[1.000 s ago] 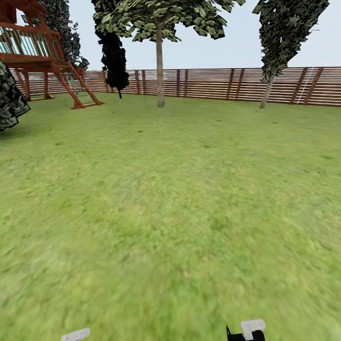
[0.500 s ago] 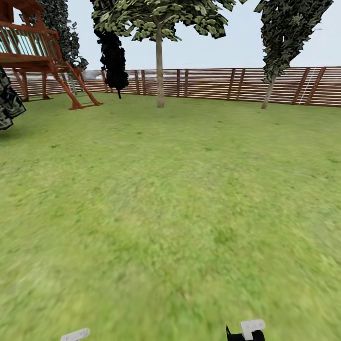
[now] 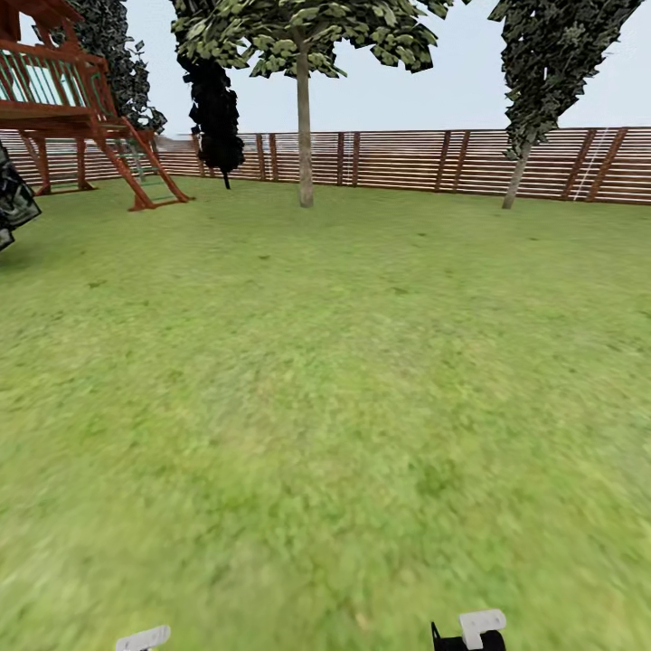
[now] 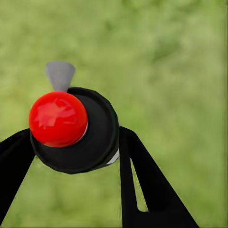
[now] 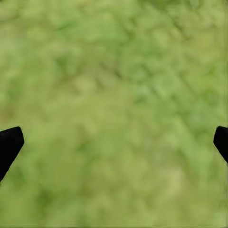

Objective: In the garden, pick up the pesticide atomizer on the floor and spray pesticide onto both trees until each tree trunk is fully covered.

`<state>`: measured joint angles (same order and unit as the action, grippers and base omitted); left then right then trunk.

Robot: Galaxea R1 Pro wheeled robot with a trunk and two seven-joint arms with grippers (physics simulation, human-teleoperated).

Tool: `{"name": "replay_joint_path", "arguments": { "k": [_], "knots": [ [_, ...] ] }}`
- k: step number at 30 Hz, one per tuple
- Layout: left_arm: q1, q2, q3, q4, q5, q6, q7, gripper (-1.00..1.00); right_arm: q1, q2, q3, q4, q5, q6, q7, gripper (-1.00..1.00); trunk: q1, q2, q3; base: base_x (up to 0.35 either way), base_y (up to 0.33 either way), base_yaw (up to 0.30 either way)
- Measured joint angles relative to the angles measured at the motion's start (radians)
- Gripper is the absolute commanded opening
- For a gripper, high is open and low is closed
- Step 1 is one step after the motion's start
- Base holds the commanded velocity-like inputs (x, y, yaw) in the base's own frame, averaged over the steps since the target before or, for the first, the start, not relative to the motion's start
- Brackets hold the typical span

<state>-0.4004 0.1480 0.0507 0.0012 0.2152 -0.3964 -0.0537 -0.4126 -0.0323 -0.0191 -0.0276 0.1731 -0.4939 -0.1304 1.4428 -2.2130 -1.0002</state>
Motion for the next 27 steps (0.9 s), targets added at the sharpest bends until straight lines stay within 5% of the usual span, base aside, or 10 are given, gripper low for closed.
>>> {"name": "replay_joint_path", "arguments": {
  "k": [12,27],
  "knots": [
    [0.000,0.000,-0.001,-0.005,0.000,-0.001,0.075,-1.00,0.000,0.000,0.000,0.000,0.000,0.000,0.000,1.00,0.000,0.000,0.000,0.339,0.000,0.000],
    [-0.001,0.002,0.003,-0.033,0.003,-0.002,0.080,-1.00,0.000,0.000,0.000,0.000,0.000,0.000,0.000,1.00,0.000,0.000,0.000,0.339,0.000,0.000]
  ]
}}
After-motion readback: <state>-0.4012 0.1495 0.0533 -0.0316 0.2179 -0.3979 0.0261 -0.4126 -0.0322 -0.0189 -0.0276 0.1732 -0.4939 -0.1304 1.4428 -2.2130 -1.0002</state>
